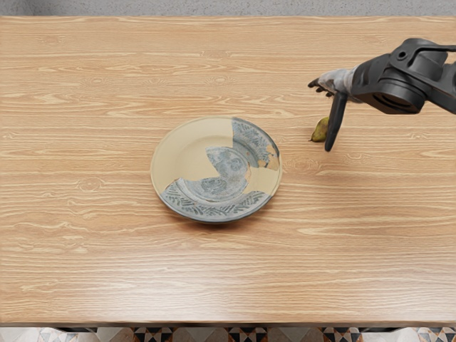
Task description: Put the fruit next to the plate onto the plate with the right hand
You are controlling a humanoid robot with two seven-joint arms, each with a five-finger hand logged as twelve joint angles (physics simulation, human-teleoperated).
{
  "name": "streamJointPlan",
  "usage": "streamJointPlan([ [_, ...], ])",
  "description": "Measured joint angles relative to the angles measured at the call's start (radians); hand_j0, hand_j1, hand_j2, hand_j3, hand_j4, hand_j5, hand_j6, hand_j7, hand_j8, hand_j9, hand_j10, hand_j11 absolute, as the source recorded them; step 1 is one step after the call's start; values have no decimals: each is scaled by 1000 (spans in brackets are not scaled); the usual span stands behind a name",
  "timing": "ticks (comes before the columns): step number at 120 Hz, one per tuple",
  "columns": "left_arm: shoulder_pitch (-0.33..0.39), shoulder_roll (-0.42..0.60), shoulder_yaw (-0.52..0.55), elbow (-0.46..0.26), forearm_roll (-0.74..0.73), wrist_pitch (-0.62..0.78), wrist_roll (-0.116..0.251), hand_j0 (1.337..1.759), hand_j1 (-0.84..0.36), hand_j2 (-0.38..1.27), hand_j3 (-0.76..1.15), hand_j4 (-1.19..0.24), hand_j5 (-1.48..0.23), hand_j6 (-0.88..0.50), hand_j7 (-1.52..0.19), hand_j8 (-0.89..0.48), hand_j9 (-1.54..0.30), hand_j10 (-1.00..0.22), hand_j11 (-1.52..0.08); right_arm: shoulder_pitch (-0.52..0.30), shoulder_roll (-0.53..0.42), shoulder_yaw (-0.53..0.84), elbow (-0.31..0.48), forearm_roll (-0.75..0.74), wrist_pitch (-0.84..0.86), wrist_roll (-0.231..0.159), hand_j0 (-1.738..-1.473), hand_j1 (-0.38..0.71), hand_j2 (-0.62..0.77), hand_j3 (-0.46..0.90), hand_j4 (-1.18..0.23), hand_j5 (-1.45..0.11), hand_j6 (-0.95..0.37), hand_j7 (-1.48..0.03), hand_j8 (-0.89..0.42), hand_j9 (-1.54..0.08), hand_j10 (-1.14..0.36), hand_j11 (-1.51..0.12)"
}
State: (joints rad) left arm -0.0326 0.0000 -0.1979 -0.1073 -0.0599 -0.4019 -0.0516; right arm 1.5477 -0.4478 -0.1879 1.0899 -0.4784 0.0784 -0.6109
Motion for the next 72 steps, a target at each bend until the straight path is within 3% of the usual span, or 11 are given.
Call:
streamJointPlan([
  [11, -1, 0, 0, 0, 0, 0, 0, 1658, 334, 3, 0, -13, -17, -13, -17, -13, -17, -13, -17, -14, 28, -22, -15, -84, -46, 0, -1658, -349, 0, 0, -2, 0, -3, 0, -2, 0, -2, 0],
  [31, -1, 0, 0, 0, 0, 0, 0, 1658, 334, 2, 0, -13, -17, -13, -17, -13, -17, -13, -17, -43, 116, -59, -122, -131, -72, 0, -1658, -349, 1, 0, -2, 0, -3, 0, -3, 0, -2, 0],
  [72, -2, 0, 0, 0, 0, 0, 0, 1658, 334, 2, 0, -13, -17, -13, -17, -13, -17, -13, -17, -131, 318, -107, -444, -133, -76, 0, -1658, -349, 1, 0, -2, 0, -4, 0, -3, 0, -2, 0],
])
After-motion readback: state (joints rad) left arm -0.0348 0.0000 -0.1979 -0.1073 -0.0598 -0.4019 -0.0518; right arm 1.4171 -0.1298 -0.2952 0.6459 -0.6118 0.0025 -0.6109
